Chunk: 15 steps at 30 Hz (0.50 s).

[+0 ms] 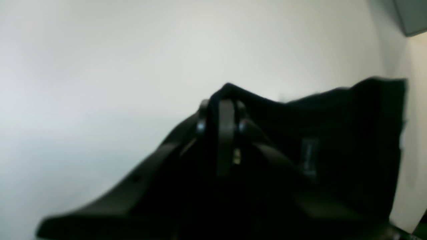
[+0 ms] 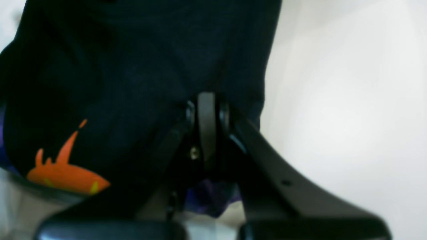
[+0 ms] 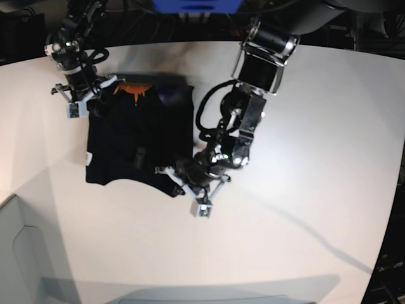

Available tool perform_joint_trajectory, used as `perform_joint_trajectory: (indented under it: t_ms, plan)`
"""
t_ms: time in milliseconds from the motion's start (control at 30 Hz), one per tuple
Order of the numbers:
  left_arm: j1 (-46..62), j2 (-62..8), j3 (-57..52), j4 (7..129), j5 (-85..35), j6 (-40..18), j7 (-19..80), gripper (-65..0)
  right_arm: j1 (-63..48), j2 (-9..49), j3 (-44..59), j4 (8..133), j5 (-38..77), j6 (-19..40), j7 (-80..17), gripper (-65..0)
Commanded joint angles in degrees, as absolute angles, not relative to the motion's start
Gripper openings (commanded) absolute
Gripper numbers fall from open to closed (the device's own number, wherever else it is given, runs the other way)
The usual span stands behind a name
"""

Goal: Fold the T-shirt properly
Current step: 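Grasp the shirt's hem corner with the left gripper and tuck it square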

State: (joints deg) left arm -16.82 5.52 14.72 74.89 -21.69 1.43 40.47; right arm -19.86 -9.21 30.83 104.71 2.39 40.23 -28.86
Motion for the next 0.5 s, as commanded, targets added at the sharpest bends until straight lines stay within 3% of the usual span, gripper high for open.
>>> perform_joint_trajectory:
  t_ms: [0, 200, 467]
  plan:
    - [-18.15, 6.11, 14.64, 77.58, -22.11, 1.1, 38.99, -65.0, -19.65, -9.0, 30.9, 105.8, 3.21, 40.0, -27.91, -65.0]
    - [-16.92, 6.02, 11.65, 85.32, -22.02, 1.1, 46.37, -65.0, -19.56, -9.0, 30.9, 105.89, 3.3, 40.0, -27.82, -65.0]
    - [-14.29, 4.7, 6.2, 85.14, -21.58, 0.84, 46.9, -65.0, -19.21, -9.0, 30.9, 105.01, 3.3, 40.0, -27.74, -65.0]
